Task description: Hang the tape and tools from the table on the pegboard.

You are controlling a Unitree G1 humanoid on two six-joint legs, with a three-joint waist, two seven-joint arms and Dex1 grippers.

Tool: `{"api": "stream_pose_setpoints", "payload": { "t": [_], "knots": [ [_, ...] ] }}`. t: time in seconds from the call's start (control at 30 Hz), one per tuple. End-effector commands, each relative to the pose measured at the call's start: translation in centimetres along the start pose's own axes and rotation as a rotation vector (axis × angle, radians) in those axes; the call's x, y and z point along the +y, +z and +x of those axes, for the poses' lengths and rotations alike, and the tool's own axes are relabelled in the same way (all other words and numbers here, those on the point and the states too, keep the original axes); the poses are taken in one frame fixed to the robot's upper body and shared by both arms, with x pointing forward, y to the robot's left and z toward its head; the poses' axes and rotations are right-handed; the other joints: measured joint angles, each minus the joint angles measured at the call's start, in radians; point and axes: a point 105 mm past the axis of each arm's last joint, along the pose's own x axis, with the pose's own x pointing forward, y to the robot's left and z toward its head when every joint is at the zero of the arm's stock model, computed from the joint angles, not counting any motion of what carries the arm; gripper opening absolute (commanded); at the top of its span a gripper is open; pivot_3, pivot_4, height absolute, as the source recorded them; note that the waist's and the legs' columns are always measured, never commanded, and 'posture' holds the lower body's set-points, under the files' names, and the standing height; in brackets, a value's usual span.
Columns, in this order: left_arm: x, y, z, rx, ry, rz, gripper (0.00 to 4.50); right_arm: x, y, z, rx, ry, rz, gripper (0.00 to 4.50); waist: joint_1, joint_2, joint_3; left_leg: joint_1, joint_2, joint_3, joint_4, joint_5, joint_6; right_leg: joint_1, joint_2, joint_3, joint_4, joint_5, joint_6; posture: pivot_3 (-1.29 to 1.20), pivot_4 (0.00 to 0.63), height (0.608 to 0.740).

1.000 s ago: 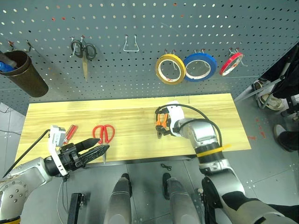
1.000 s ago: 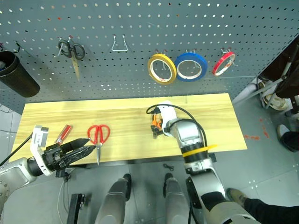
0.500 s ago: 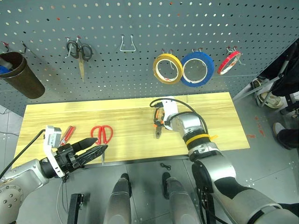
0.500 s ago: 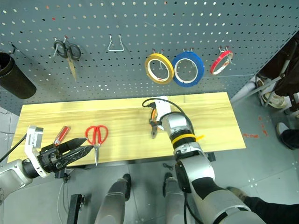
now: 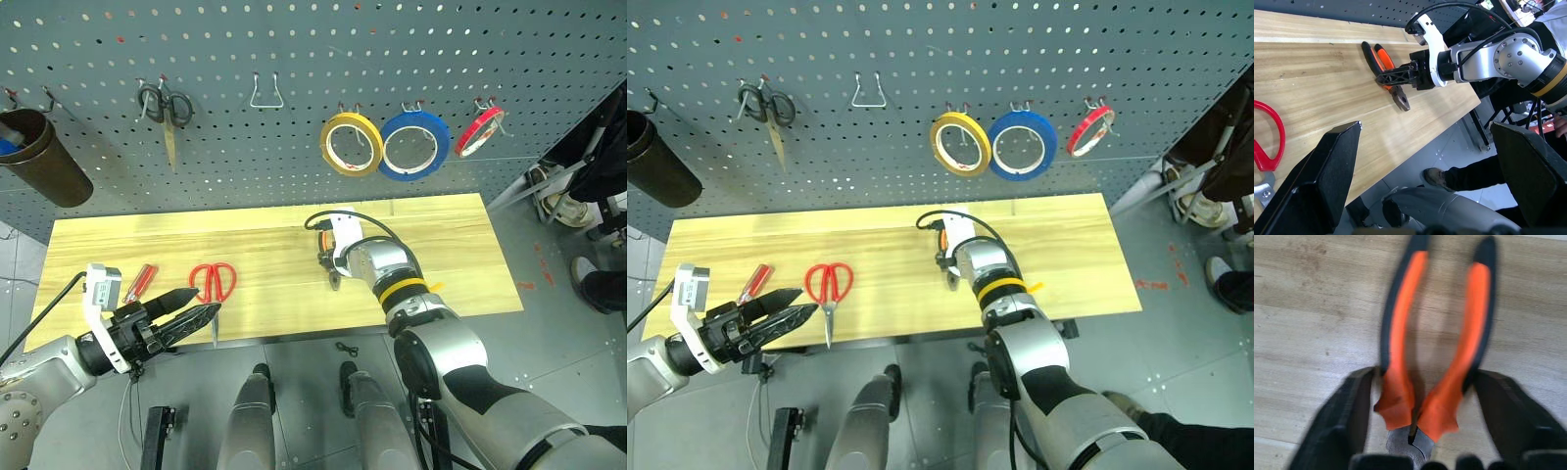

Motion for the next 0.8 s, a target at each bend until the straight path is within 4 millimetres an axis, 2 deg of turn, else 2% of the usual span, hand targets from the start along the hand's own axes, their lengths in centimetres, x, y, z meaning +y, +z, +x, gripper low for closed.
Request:
{"api": "stream_pose_setpoints", "payload": {
  "t": [0.03, 0.1, 0.2, 0.27, 0.33, 0.43, 0.5, 0.53, 0.63, 0.73, 0.8],
  "knots": [
    [-0.6, 0.5, -0.1, -0.013, -0.020, 0.023, 4.50, 0.6, 0.3, -0.1, -0.016, 0.038, -0.003, 2.13, 0.000, 0.000, 0.000, 0.000, 0.000, 0.000, 0.000, 0.000, 0.000, 0.000, 0.001, 0.000, 0.000, 0.000, 0.000, 0.23, 0.398, 0.740],
    [-0.6, 0.6, 0.0, -0.017, -0.022, 0.026, 4.50, 0.7, 0.5, -0.3, -0.036, 0.067, -0.035, 2.13, 0.000, 0.000, 0.000, 0.000, 0.001, 0.000, -0.001, 0.000, 0.000, 0.000, 0.001, 0.000, 0.000, 0.000, 0.000, 0.23, 0.392, 0.740],
    [-0.7, 1.0, 0.4, -0.035, -0.032, 0.031, 4.50, 2.5, 1.8, -2.0, -0.110, 0.231, -0.062, 2.13, 0.003, 0.000, 0.000, 0.000, 0.001, 0.000, -0.001, 0.000, 0.000, 0.000, 0.001, 0.000, 0.000, 0.000, 0.000, 0.23, 0.387, 0.740],
    [-0.9, 2.1, 0.6, -0.089, -0.049, 0.024, 4.50, 3.1, 4.3, -5.5, -0.278, 0.343, -0.140, 2.13, 0.006, 0.001, 0.000, -0.001, 0.001, 0.000, -0.002, 0.000, 0.000, -0.001, 0.001, 0.000, 0.000, 0.002, 0.003, 0.23, 0.381, 0.740],
    [-1.2, 3.3, 0.9, -0.145, -0.065, 0.010, 4.50, 3.5, 5.5, -8.8, -0.408, 0.414, -0.220, 2.13, 0.015, 0.004, 0.003, -0.003, 0.001, 0.000, -0.002, 0.000, 0.000, -0.003, 0.001, 0.000, 0.000, 0.003, 0.005, 0.22, 0.377, 0.740],
    [-1.2, 5.2, 1.2, -0.250, -0.086, -0.027, 4.50, 3.6, 7.4, -14.4, -0.623, 0.453, -0.309, 2.13, 0.027, 0.005, 0.003, -0.004, 0.001, 0.000, -0.001, 0.000, 0.000, -0.003, 0.001, -0.001, 0.000, 0.003, 0.005, 0.19, 0.357, 0.740],
    [-1.0, 6.8, 1.2, -0.335, -0.102, -0.056, 4.50, 4.3, 10.1, -18.8, -0.843, 0.455, -0.334, 2.13, 0.025, 0.004, 0.003, -0.003, 0.001, 0.000, -0.001, 0.000, 0.000, -0.003, 0.001, -0.001, 0.000, 0.003, 0.005, 0.17, 0.343, 0.740],
    [-1.0, 7.3, 1.2, -0.366, -0.108, -0.067, 4.50, 4.5, 11.0, -20.3, -0.925, 0.453, -0.342, 2.13, 0.024, 0.004, 0.002, -0.003, 0.001, 0.000, -0.001, 0.000, 0.000, -0.003, 0.001, -0.001, 0.000, 0.003, 0.005, 0.17, 0.336, 0.740],
    [-0.9, 9.4, 1.6, -0.463, -0.133, -0.087, 4.50, 5.7, 14.1, -23.9, -1.155, 0.408, -0.399, 2.13, 0.015, 0.003, 0.002, -0.002, 0.002, 0.000, 0.000, 0.000, -0.001, -0.003, 0.002, -0.001, 0.001, 0.003, 0.005, 0.15, 0.324, 0.740],
    [-0.9, 12.0, 2.5, -0.577, -0.168, -0.097, 4.50, 7.2, 17.1, -26.0, -1.361, 0.351, -0.457, 2.13, 0.016, 0.002, 0.001, -0.003, 0.002, 0.000, 0.000, 0.003, -0.005, -0.003, 0.002, -0.001, 0.001, 0.004, 0.005, 0.15, 0.315, 0.740],
    [-1.2, 12.9, 3.0, -0.608, -0.186, -0.095, 4.50, 7.5, 18.4, -26.5, -1.448, 0.315, -0.466, 2.13, 0.016, -0.003, -0.002, -0.003, 0.001, 0.000, 0.001, 0.004, -0.006, -0.002, 0.002, -0.001, 0.000, 0.007, 0.006, 0.15, 0.305, 0.740]
  ]
}}
